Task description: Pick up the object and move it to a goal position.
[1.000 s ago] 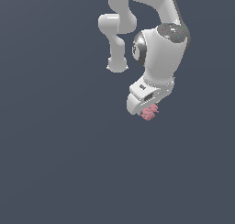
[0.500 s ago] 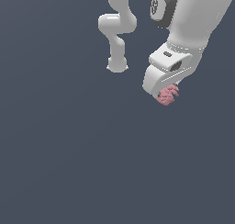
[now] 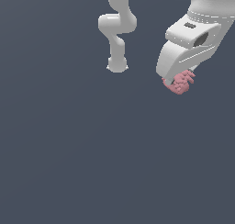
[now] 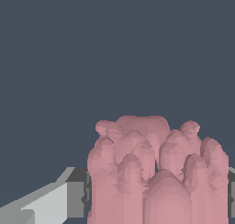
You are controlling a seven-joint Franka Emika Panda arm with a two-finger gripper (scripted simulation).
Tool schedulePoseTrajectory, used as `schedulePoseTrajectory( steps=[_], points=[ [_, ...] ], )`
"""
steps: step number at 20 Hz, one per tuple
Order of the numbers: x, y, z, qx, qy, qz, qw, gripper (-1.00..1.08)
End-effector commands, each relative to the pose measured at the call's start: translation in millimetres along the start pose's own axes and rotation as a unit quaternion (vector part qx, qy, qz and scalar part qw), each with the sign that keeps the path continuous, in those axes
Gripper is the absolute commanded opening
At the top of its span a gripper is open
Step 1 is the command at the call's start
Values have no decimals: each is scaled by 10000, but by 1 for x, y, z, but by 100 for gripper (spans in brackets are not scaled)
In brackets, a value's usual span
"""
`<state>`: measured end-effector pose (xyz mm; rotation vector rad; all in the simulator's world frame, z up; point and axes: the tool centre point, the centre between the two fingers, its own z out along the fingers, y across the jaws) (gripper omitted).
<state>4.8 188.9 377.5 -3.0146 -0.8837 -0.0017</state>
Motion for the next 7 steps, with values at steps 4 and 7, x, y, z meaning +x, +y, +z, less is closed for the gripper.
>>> schedulePoseTrajectory(
  steps=[4, 7],
  points=[
    [4, -3, -12, 2, -5, 2, 10000, -100],
    [4, -4, -13, 2, -5, 2, 10000, -100]
  ],
)
